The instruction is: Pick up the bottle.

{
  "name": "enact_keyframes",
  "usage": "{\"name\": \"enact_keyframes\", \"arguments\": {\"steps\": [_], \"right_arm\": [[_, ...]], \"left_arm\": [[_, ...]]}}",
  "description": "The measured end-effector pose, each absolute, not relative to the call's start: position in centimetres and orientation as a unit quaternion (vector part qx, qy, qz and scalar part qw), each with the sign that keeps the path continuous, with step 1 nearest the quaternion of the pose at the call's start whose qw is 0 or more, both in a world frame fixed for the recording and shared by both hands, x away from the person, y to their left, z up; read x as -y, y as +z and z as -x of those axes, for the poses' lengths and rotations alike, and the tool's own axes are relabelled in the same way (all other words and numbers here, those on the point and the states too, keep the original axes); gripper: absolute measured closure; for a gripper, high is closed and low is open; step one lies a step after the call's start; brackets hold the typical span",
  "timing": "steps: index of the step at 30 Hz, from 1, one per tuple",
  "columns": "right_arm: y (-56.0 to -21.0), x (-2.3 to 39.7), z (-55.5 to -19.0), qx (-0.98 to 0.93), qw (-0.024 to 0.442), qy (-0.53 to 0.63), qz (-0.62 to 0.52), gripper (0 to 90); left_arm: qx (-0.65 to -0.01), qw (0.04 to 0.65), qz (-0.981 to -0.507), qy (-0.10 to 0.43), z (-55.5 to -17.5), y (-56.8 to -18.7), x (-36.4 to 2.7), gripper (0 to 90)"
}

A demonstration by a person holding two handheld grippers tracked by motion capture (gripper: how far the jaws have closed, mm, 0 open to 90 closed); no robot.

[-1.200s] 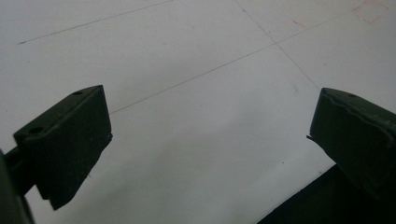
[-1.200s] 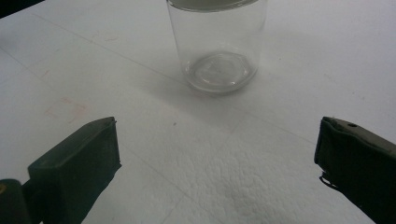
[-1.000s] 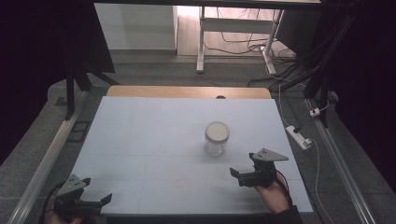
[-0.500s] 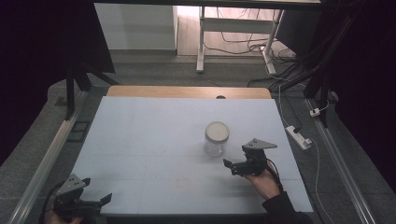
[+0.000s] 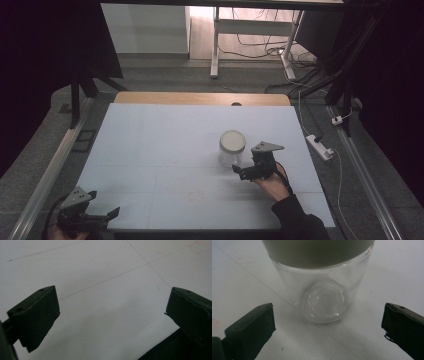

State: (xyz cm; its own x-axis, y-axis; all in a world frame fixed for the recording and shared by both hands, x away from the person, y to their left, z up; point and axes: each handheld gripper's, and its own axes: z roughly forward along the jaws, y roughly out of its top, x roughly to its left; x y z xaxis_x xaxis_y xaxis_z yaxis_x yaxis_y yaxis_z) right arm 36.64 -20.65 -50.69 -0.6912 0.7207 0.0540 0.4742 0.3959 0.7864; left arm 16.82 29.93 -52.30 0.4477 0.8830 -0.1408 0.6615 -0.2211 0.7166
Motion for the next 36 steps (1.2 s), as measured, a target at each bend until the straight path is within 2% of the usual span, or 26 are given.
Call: {"name": "enact_keyframes", "arguments": {"steps": [27,36], "right_arm": [[-52.7,18.0,-39.6,-0.841,0.154,0.395,-0.336,0.0],[-52.7,17.3,-39.9,-0.828,0.154,0.429,-0.326,0.2]], "left_arm": [[-0.505,0.371,-0.766,0.146,-16.8,-52.3,-30.0,0.0],[-0.505,0.372,-0.765,0.146,-16.8,-52.3,-30.0,0.0]]}}
